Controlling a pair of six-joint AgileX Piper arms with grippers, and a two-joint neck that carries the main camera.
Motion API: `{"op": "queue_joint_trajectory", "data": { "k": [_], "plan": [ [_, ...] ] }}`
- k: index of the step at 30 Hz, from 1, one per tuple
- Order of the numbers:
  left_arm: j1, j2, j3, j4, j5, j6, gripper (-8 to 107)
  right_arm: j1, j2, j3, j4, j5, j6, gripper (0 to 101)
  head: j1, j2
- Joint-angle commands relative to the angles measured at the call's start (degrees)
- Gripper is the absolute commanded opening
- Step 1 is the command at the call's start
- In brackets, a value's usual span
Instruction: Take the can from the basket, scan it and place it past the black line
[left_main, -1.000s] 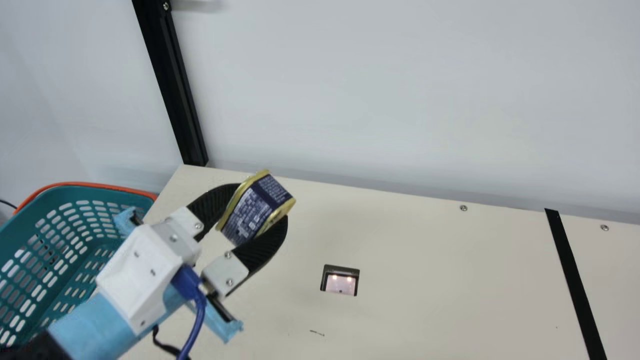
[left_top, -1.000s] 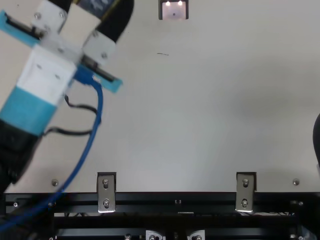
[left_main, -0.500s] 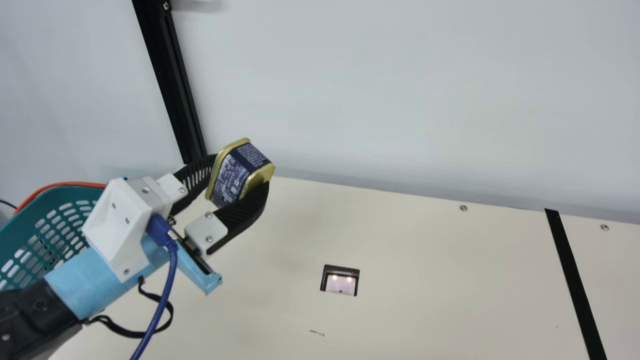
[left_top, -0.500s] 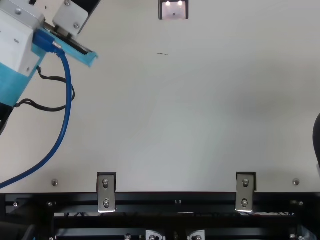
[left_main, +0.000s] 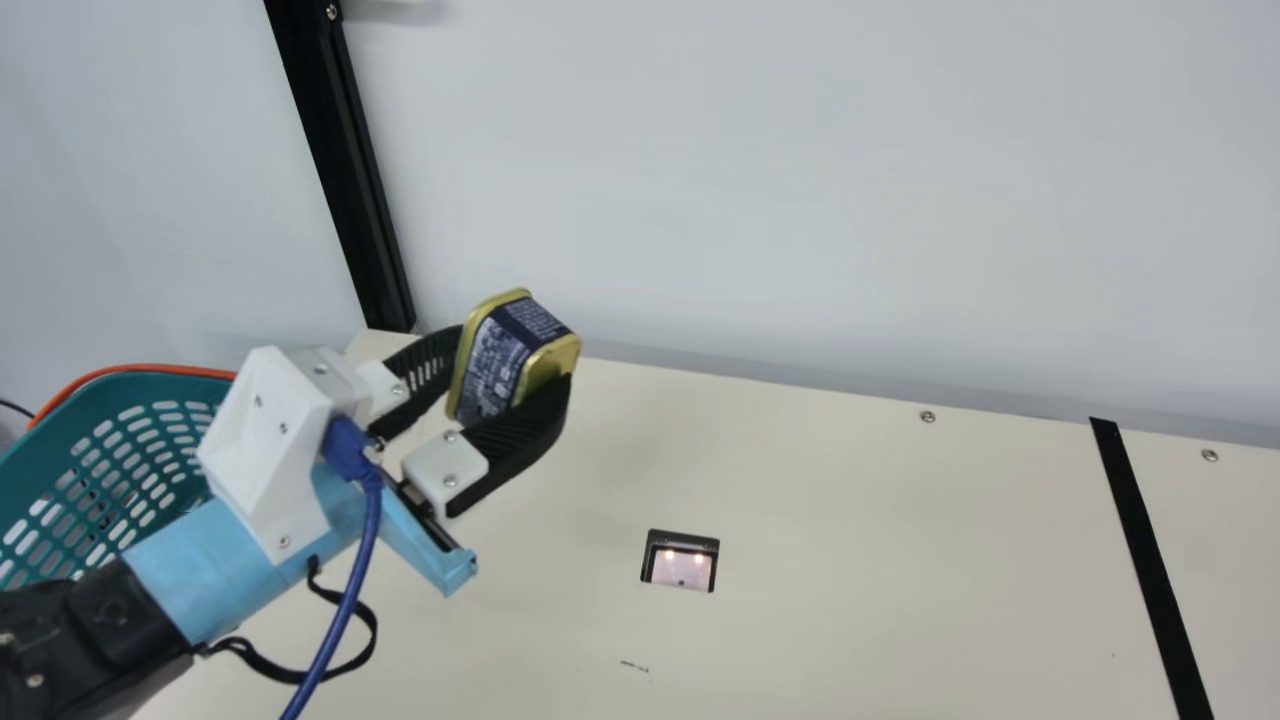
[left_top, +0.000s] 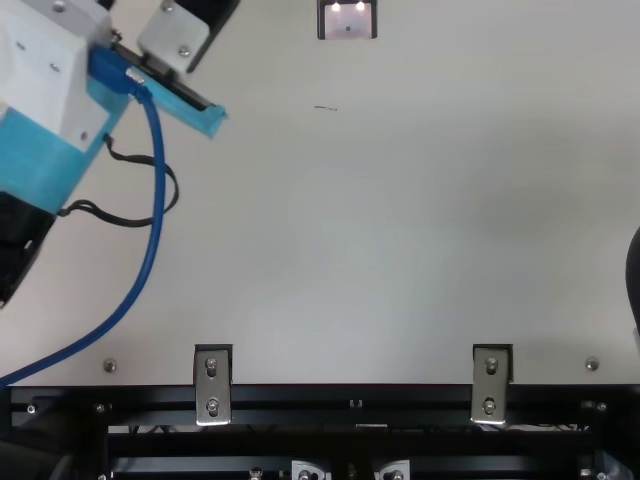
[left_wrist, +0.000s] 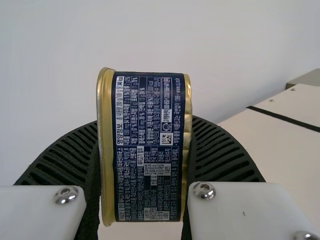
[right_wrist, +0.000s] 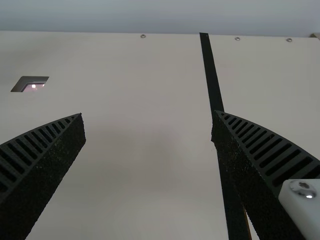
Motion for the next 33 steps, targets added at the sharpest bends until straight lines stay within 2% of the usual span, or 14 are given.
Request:
{"op": "queue_joint_trajectory", "data": {
  "k": [1, 10, 18, 33],
  "plan": [
    [-1.20, 0.55, 0.24, -1.73, -0.48, 0.09, 10, 0.00, 0.00, 0.00, 0.00, 0.00, 0.00, 101, -2.13, -0.26],
    [-7.76, 5.03, 0.77, -9.82, -4.35, 1.68, 10, 0.00, 0.00, 0.00, -0.01, 0.00, 0.00, 101, -2.13, -0.26],
    [-13.44, 11.51, 0.35, -16.20, -10.53, 4.56, 10, 0.00, 0.00, 0.00, -0.01, 0.00, 0.00, 101, -2.13, -0.26],
    [-17.18, 24.13, -2.49, -19.83, -21.48, 7.46, 10, 0.00, 0.00, 0.00, -0.01, 0.00, 0.00, 101, -2.13, -0.26]
  ]
}}
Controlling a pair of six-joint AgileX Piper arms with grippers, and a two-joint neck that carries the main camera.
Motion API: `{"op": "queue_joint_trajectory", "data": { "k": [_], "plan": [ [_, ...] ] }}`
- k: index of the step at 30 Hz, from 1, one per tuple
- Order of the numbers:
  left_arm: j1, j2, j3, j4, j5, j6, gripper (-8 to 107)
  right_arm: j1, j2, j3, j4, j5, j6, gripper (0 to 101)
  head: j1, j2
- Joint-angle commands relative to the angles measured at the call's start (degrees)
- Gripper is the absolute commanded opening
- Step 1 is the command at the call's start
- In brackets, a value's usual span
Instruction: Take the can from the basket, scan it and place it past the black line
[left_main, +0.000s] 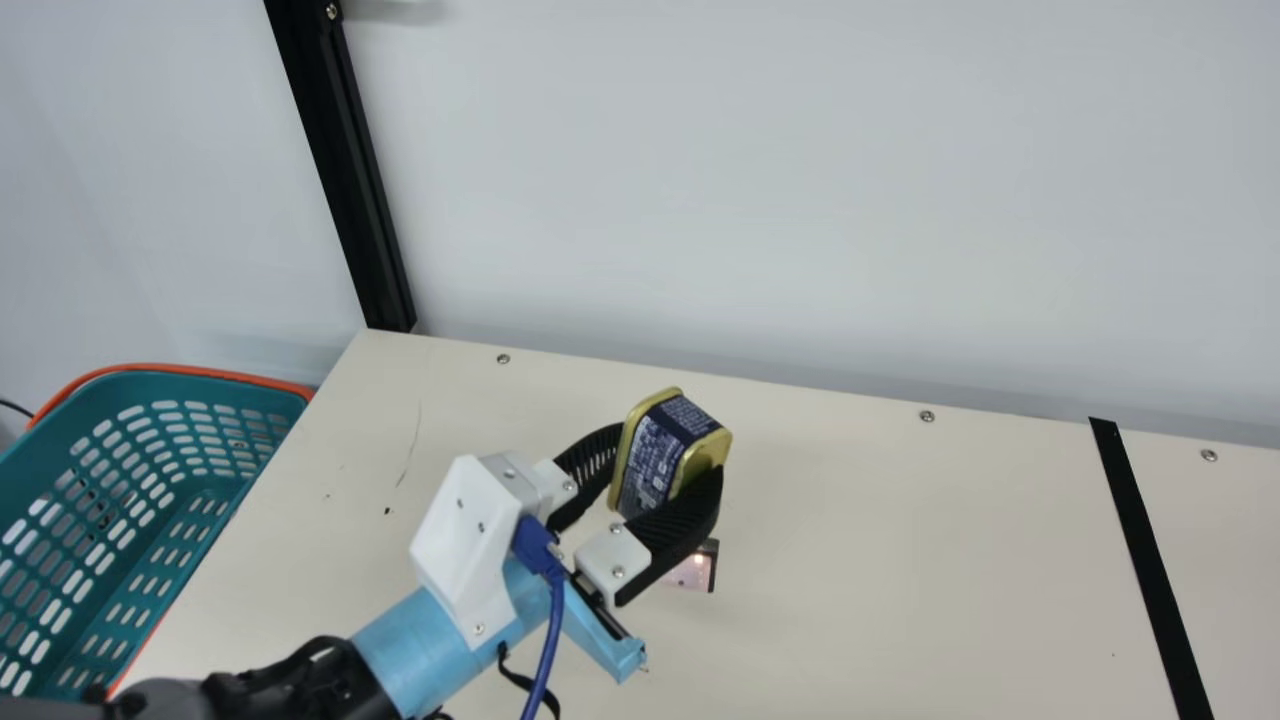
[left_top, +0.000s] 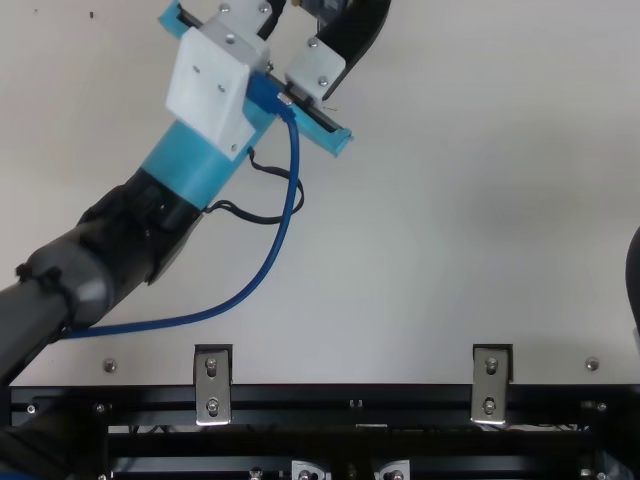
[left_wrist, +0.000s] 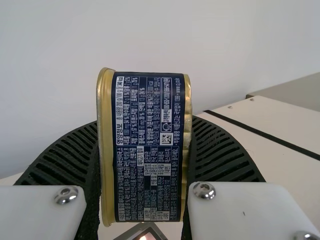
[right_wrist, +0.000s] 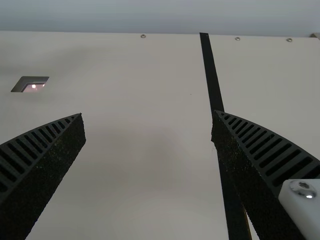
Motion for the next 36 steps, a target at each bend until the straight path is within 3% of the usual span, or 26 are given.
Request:
{"op": "queue_joint_trajectory", "data": {
  "k": [1, 28, 36],
  "plan": [
    [-0.02, 1.53, -0.50, -0.03, -1.03, 0.11, 10, 0.00, 0.00, 0.00, 0.00, 0.00, 0.00, 101, -2.13, -0.26],
    [2.72, 9.85, -9.01, 2.54, -0.34, -0.76, 10, 0.00, 0.00, 0.00, 0.07, 0.00, 0.00, 101, -2.13, -0.26],
    [3.12, 7.95, -8.13, 4.25, 0.25, -0.43, 10, 0.00, 0.00, 0.00, 0.07, 0.00, 0.00, 101, -2.13, -0.26]
  ]
}}
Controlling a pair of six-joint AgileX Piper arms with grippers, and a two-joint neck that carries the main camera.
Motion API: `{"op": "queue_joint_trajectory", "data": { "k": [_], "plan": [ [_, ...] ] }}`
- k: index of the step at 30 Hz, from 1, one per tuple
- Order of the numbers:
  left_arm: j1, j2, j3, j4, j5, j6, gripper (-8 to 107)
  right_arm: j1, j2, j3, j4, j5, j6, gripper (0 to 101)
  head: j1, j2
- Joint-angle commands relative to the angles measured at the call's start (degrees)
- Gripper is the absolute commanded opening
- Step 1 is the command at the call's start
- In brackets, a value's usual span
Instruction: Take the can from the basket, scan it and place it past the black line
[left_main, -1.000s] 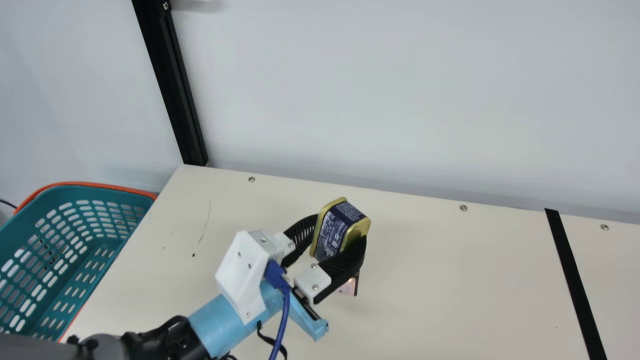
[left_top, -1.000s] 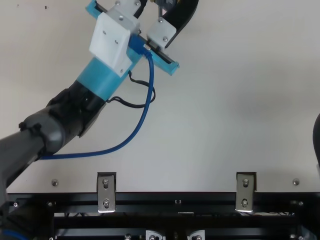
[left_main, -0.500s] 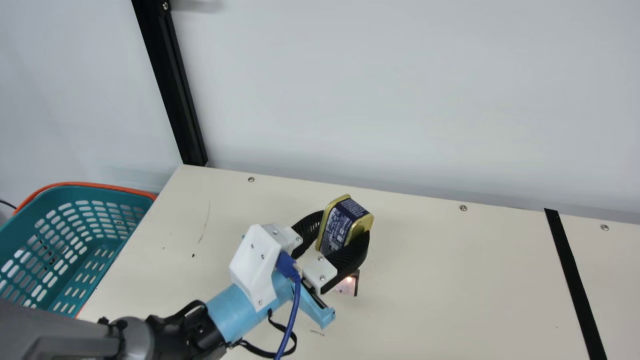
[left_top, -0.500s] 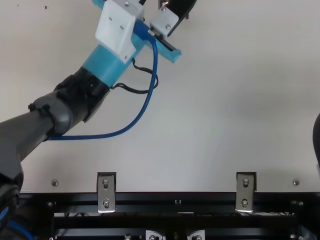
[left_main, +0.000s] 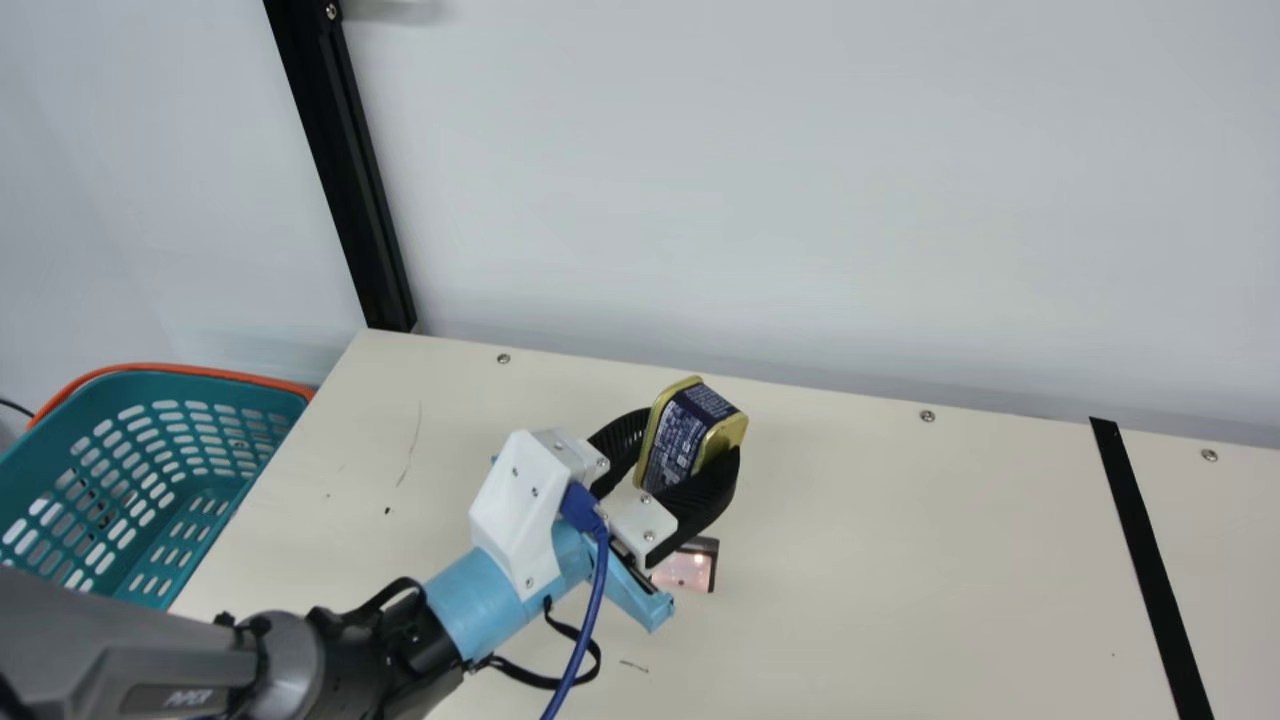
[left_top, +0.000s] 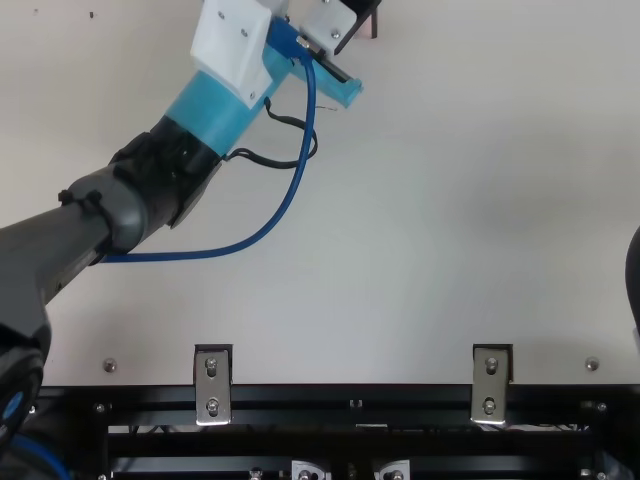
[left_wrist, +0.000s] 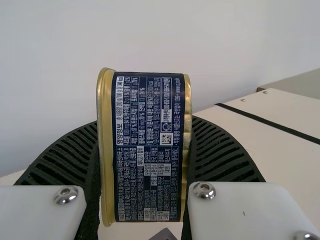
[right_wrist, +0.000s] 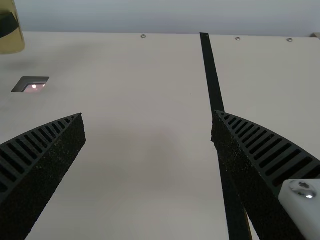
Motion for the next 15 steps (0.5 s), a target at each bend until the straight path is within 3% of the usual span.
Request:
{"op": "queue_joint_trajectory", "data": {
  "k": [1, 8, 15],
  "plan": [
    [0.18, -1.78, 0.94, 1.24, 0.54, 0.40, 10, 0.00, 0.00, 0.00, 0.00, 0.00, 0.00, 101, -2.13, -0.26],
    [1.42, -10.90, 4.50, 7.27, 7.51, 2.20, 10, 0.00, 0.00, 0.00, 0.00, 0.00, 0.00, 101, -2.13, -0.26],
    [3.54, -22.48, 5.32, 18.39, 20.56, -1.50, 10, 0.00, 0.00, 0.00, 0.00, 0.00, 0.00, 101, -2.13, -0.26]
  ]
}}
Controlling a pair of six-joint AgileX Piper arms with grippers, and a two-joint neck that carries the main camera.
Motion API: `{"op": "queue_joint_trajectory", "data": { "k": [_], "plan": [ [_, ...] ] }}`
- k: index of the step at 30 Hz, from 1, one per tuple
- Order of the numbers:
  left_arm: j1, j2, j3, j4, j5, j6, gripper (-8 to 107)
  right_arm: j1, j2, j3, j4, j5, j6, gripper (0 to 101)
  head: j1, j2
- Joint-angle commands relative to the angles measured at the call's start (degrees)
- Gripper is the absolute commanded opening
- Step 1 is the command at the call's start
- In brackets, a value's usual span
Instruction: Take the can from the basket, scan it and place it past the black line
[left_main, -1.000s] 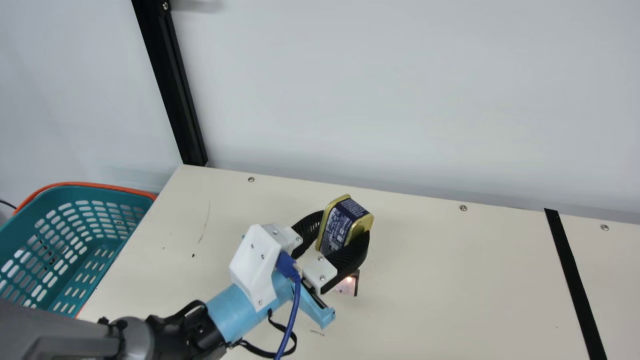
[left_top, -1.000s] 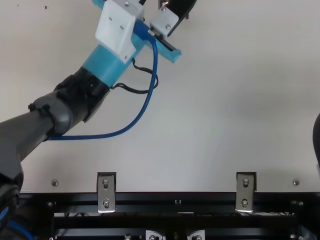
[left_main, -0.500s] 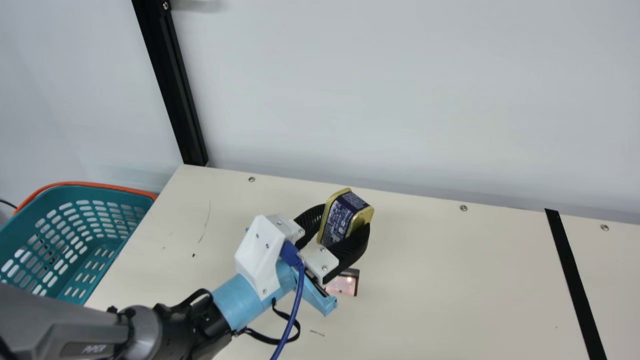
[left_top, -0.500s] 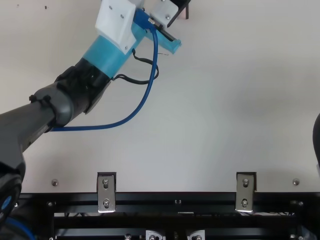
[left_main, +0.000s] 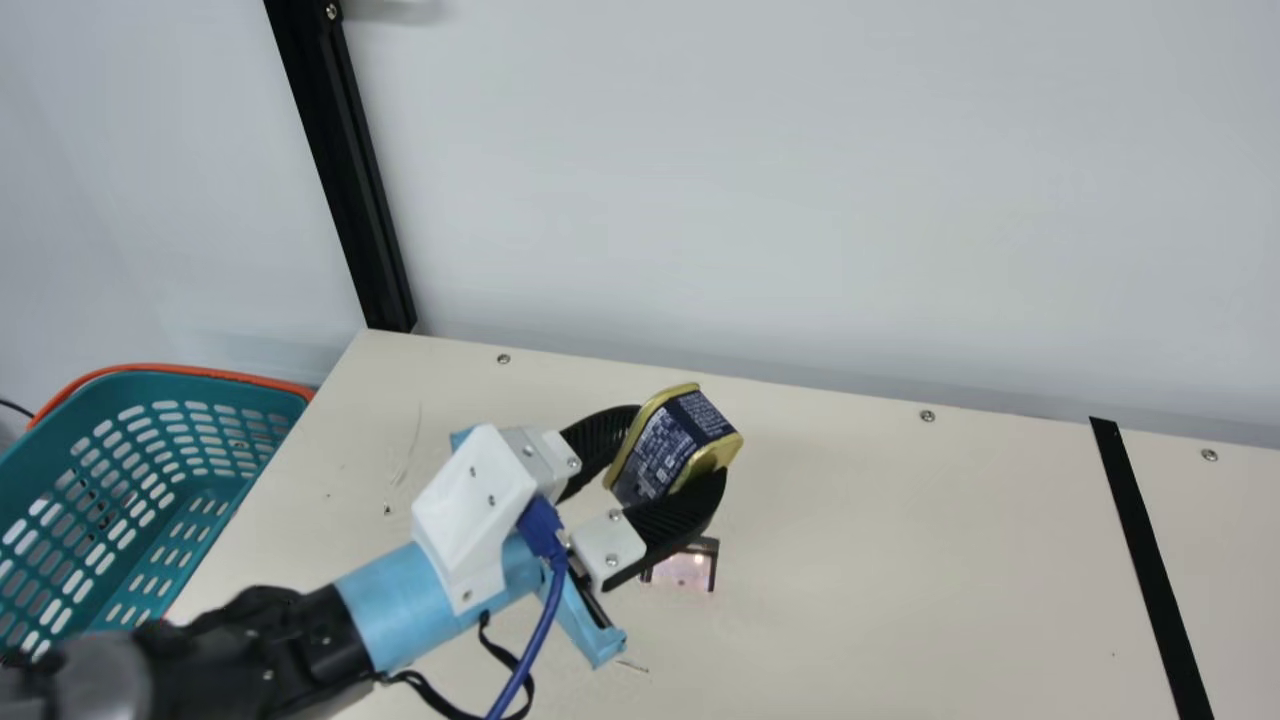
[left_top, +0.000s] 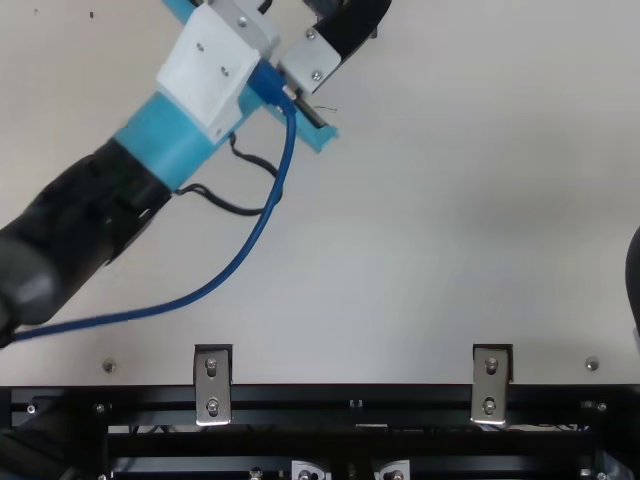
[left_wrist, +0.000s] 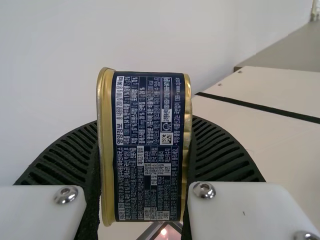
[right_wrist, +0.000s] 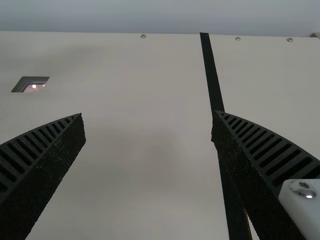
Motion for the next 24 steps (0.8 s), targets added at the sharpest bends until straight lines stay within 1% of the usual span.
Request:
{"op": "queue_joint_trajectory", "data": {
  "k": [1, 7, 11, 14, 16, 19, 24],
  "plan": [
    [0.42, -5.88, -0.24, 6.37, 7.40, -2.49, 10, 0.00, 0.00, 0.00, 0.00, 0.00, 0.00, 101, -2.13, -0.26],
    [0.79, -13.74, -1.84, 21.43, 18.06, -12.53, 10, 0.00, 0.00, 0.00, 0.00, 0.00, 0.00, 101, -2.13, -0.26],
    [-0.15, -17.04, -2.34, 33.25, 23.28, -20.76, 10, 0.00, 0.00, 0.00, 0.00, 0.00, 0.00, 101, -2.13, -0.26],
    [-1.15, -18.70, -2.34, 42.52, 26.04, -27.24, 10, 0.00, 0.00, 0.00, -0.06, 0.00, 0.00, 101, -2.13, -0.26],
    [-1.45, -19.50, -2.20, 48.62, 26.73, -31.35, 10, 0.00, 0.00, 0.00, -0.11, 0.00, 0.00, 101, -2.13, -0.26],
    [-0.94, -20.29, -2.00, 57.77, 26.40, -37.61, 10, 0.00, 0.00, 0.00, -0.11, 0.00, 0.00, 101, -2.13, -0.26],
    [2.51, -21.65, -2.15, 73.97, 22.98, -47.92, 10, 0.00, 0.00, 0.00, -0.11, 0.00, 0.00, 101, -2.13, -0.26]
  ]
}}
